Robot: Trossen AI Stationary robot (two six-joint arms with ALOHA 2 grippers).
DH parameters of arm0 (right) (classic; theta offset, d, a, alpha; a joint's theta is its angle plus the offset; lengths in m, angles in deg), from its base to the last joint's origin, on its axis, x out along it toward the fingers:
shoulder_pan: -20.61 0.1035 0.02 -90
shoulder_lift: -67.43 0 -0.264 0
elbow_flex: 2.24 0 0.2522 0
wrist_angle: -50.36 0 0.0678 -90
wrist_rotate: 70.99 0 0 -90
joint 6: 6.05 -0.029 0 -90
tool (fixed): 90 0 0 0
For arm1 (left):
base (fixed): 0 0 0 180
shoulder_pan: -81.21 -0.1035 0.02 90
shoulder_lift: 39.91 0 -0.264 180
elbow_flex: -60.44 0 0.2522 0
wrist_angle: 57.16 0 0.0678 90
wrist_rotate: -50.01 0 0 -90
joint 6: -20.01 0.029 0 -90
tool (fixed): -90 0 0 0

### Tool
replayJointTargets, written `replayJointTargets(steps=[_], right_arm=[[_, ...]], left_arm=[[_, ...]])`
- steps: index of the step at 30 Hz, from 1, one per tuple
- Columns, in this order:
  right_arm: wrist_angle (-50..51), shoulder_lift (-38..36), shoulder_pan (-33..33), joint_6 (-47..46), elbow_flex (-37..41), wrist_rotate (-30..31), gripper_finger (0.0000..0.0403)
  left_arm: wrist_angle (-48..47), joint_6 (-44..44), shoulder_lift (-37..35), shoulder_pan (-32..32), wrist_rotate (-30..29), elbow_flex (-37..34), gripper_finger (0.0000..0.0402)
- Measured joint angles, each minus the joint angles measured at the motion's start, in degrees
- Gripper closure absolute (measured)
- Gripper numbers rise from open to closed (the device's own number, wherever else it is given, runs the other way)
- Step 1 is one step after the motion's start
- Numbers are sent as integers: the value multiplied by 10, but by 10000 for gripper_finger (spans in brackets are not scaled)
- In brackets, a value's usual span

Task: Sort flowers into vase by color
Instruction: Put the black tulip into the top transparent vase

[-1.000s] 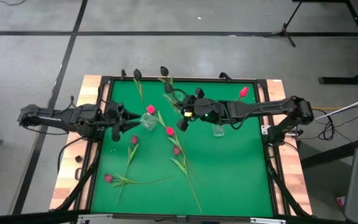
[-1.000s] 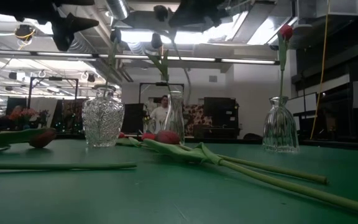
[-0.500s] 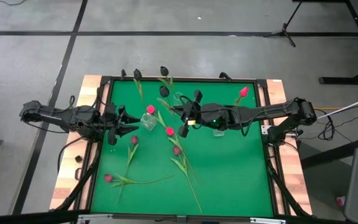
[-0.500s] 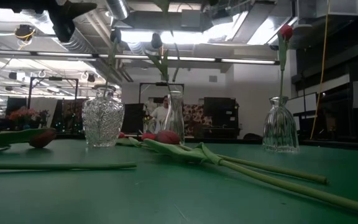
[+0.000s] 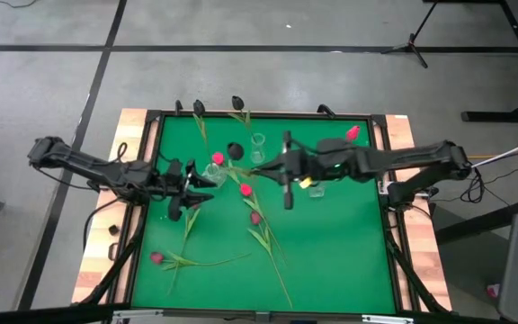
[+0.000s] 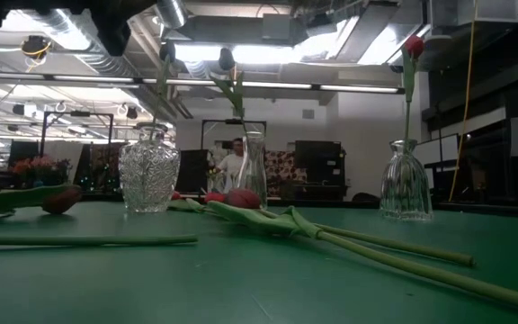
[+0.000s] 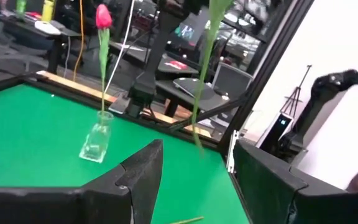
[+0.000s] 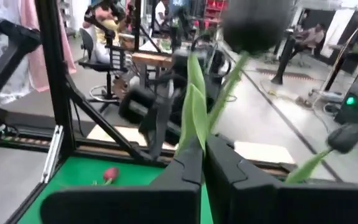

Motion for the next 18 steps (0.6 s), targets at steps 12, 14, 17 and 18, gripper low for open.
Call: replayJointTargets(steps=[12,14,17,18], right_arm=[[30,-127,0,15,56,-51,401],[-1,-158,0,15,101,-47,401],[-87,-202,0,8,177,-40,401],[-126,-212,0,5,204,-41,401]], left_arm=[[108,18,36,6,2,0,208],[125,32,39,11,2,0,208],[150,52,49,16,-3,0,208],[163,59,57,16,-13,0,208]])
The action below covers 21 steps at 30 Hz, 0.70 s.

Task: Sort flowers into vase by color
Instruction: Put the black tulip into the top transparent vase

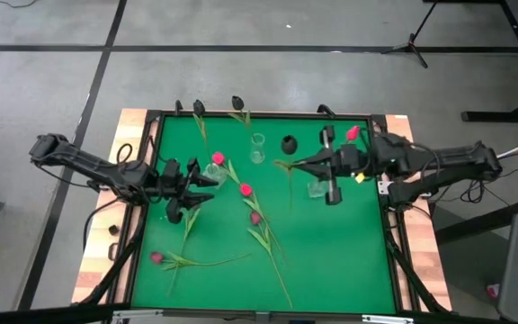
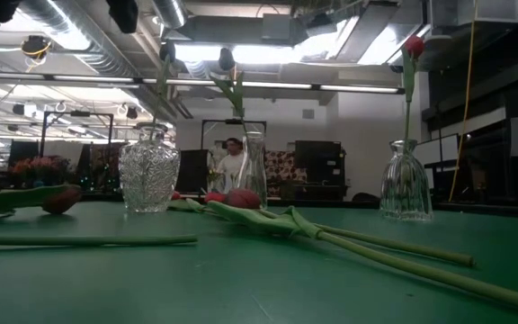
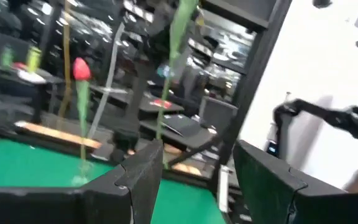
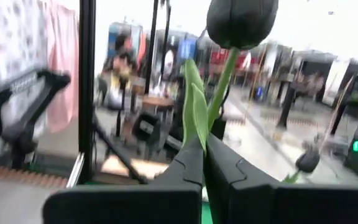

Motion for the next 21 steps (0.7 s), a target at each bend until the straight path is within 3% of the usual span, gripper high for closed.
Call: replayJointTargets(steps=[4,9,21], right_arm=[[-128,-14,0,-6,85,0,401],[-170,-2,-1,-30,111,-1,402],[-175,40,-1,-88,112,-41,402]], left_arm=[[45,20,41,-5,-47,0,208],[111,27,114,-27,-43,7,208],[-49,29,269,-69,48,165,208]])
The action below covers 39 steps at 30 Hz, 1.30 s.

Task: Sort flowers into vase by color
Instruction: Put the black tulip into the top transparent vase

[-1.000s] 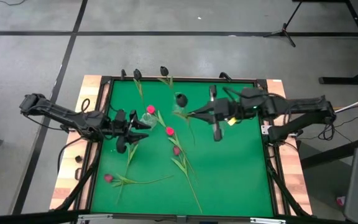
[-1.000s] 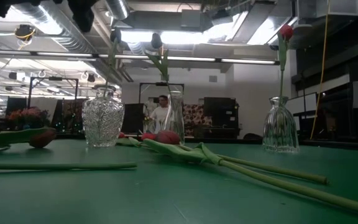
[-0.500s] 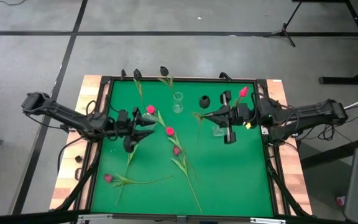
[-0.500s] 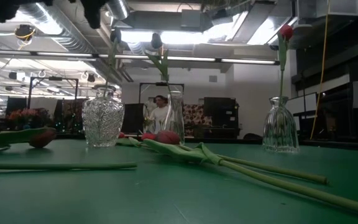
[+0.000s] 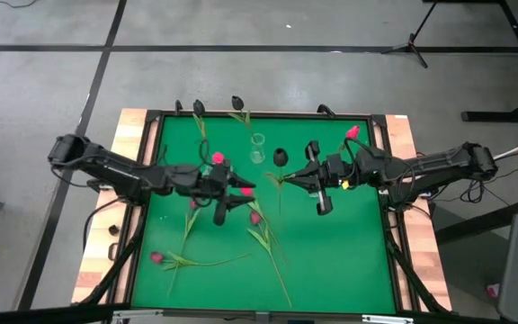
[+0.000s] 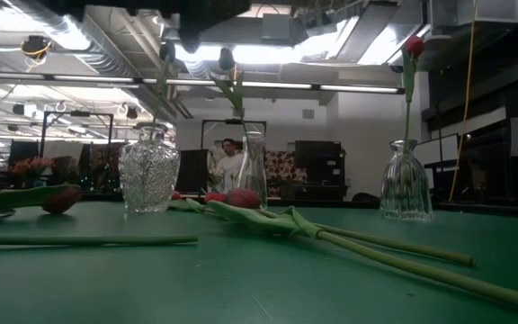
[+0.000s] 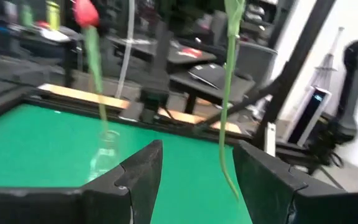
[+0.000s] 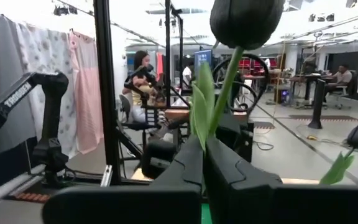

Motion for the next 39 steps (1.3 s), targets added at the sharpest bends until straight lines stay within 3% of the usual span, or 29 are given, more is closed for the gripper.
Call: replayJointTargets(steps=[4,11,18,39], right_arm=[[-2,5,0,-2,0,0,402],[-22,26,0,-2,-2,0,402],[-45,51,0,-5,-2,-10,402],[-65,61,0,-6,-2,-16,402]], left_arm=[[-23,0,29,-8,53,34,208],[-45,0,72,-17,63,61,208],[-43,-3,100,-21,120,81,208],[-39,-5,100,-21,121,84,208]])
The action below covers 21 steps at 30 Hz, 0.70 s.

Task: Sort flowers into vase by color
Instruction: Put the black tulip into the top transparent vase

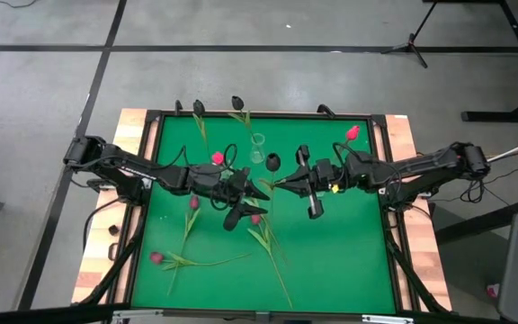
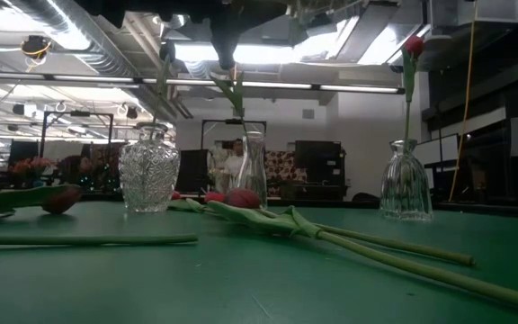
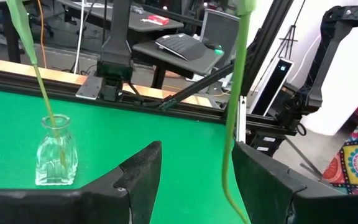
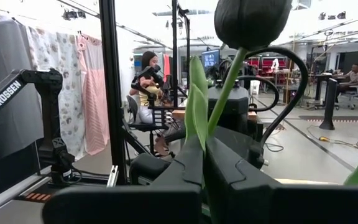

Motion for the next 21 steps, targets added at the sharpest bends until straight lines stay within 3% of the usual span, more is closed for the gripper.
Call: replayJointTargets(steps=[21], right_arm=[[-12,15,0,0,0,0,402]], left_arm=[[-5,-13,6,0,12,0,208]])
